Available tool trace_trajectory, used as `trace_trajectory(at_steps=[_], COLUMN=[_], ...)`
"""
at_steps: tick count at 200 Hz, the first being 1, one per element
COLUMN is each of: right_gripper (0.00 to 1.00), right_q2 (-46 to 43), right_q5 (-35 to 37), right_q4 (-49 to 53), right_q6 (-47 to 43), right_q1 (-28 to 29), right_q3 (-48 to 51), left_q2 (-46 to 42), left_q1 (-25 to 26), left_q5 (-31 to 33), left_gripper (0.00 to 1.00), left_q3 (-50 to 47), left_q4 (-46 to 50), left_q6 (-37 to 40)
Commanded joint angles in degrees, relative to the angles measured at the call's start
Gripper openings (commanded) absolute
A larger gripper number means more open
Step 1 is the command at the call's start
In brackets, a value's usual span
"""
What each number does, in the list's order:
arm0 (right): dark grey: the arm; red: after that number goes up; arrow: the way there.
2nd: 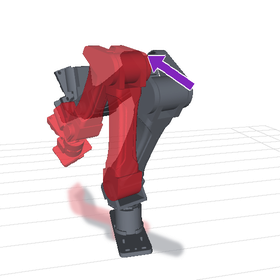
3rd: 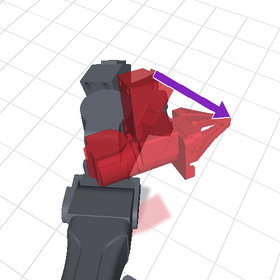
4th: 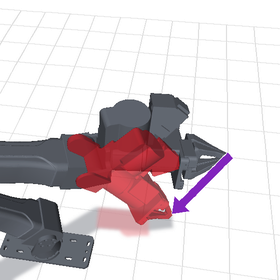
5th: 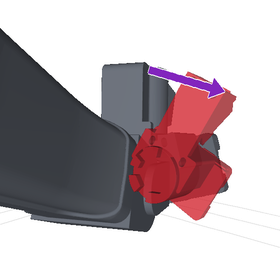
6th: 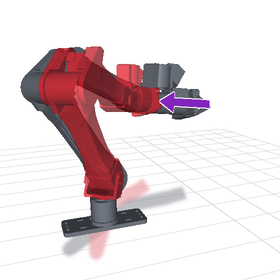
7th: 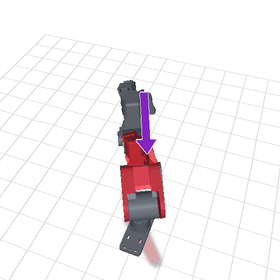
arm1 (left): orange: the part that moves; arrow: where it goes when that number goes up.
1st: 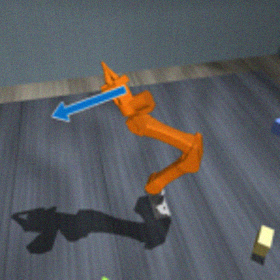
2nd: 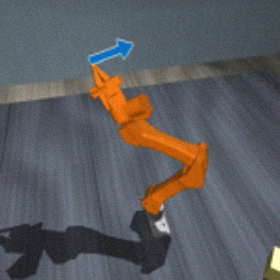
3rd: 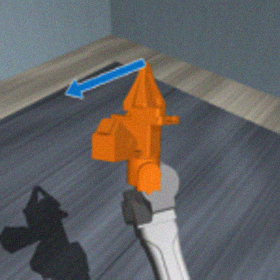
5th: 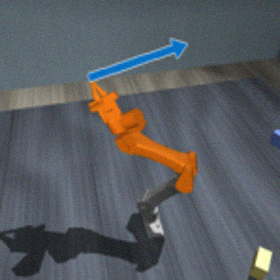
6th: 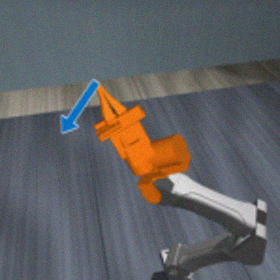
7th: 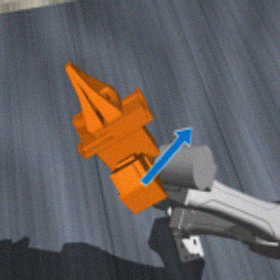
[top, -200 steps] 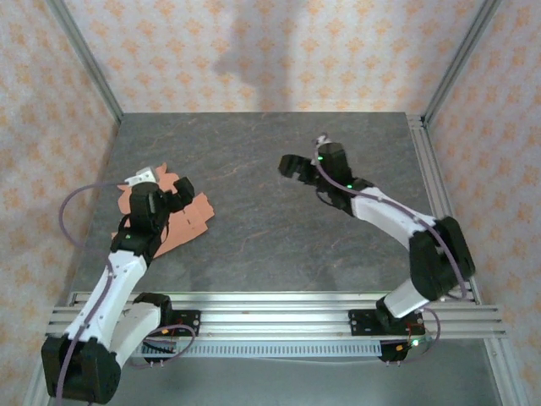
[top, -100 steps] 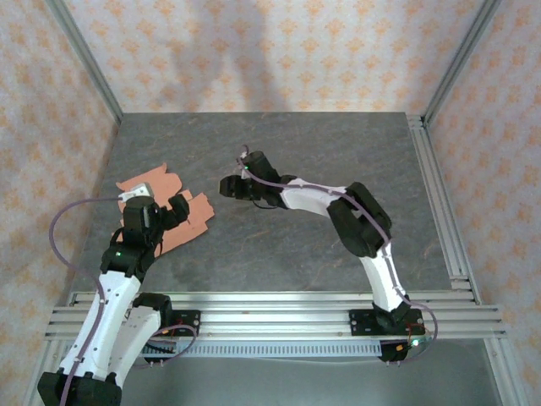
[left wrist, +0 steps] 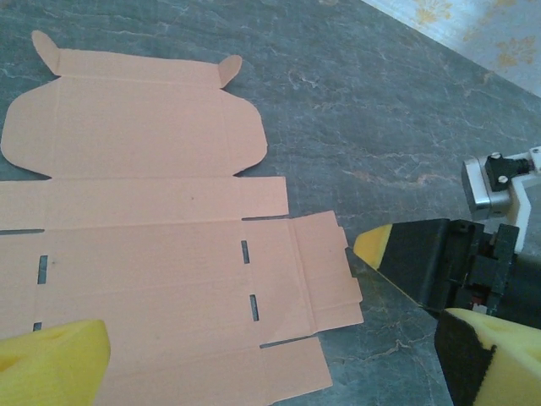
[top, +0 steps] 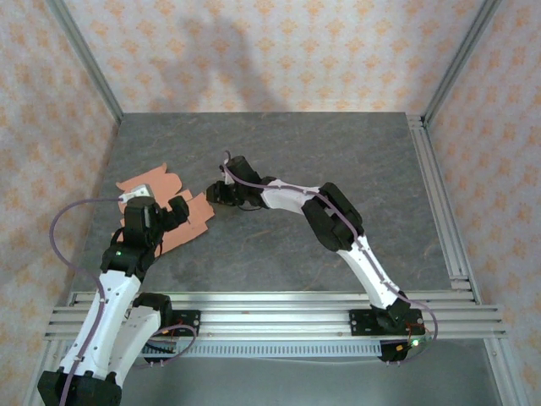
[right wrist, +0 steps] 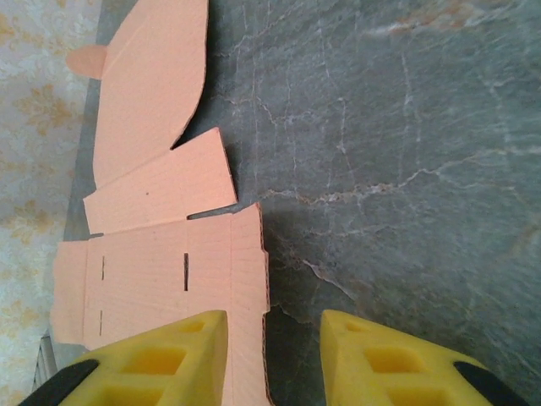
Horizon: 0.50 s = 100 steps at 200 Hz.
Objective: Fold the paper box
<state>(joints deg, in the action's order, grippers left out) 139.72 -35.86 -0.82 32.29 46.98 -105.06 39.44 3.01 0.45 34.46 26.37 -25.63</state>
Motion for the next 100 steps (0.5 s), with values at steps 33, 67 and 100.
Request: trace_trajectory(at_steps=[33,67,100], right_gripper=[0.15,0.0,0.0], right_q2=[1.15,-2.13,-7.52], right_q5=[-1.63,0.77,3.71], right_q4=[2.05,4.78,7.37], right_q6=[-0.3,-4.65,-10.1], right_q1=[1.09,0.99,-0.84], right_q3=[-2.48,-1.39,3.25], left_q2=[-0.24,-0.13,0.21], left_q1=[0.06,0.06,0.07], left_q5=[-1.44,-3.23,-4.3], left_gripper=[1.0,1.0,1.0], left_q3=[-0.69,-0.36,-0.34], left_q4=[-0.44,-0.31,0.18], left_q6=[0.97,1.11,0.84])
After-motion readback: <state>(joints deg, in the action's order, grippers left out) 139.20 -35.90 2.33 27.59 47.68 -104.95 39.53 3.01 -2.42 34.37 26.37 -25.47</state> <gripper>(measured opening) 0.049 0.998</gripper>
